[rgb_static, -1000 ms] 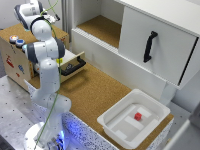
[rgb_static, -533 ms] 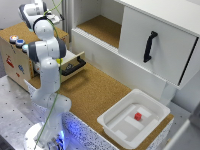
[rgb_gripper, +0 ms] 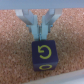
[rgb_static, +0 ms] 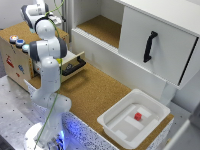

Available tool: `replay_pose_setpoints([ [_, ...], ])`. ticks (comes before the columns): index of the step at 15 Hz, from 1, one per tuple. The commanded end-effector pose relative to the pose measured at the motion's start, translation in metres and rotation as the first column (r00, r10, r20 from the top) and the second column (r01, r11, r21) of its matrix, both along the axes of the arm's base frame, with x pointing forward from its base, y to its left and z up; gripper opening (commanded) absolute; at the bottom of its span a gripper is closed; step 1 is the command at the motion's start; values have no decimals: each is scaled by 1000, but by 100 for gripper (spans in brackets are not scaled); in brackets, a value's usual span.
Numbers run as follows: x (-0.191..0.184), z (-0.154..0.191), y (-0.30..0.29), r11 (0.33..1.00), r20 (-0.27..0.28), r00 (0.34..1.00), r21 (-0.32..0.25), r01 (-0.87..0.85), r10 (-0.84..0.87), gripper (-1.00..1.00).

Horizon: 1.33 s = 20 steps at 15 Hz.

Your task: Push the purple block inside the drawer

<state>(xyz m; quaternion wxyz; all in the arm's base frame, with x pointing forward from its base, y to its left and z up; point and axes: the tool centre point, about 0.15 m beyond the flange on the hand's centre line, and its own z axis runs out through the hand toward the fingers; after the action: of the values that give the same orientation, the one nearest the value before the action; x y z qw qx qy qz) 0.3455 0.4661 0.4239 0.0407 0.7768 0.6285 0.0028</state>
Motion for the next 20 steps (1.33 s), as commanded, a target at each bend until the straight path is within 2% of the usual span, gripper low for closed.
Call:
replay_pose_setpoints([
  [1,12,6,-25,998,-86,994,8,68,-68,-100],
  [8,1,11,-48,995,-81,992,14,98,-97,-100],
  [14,-7,17,-61,984,-67,985,69,166,-162,-100],
  [15,-7,19,-63,979,-65,981,79,186,-181,100],
  [18,-11,33,-75,952,-54,967,168,254,-249,100],
  [20,-16,41,-83,938,-46,959,200,284,-281,100],
])
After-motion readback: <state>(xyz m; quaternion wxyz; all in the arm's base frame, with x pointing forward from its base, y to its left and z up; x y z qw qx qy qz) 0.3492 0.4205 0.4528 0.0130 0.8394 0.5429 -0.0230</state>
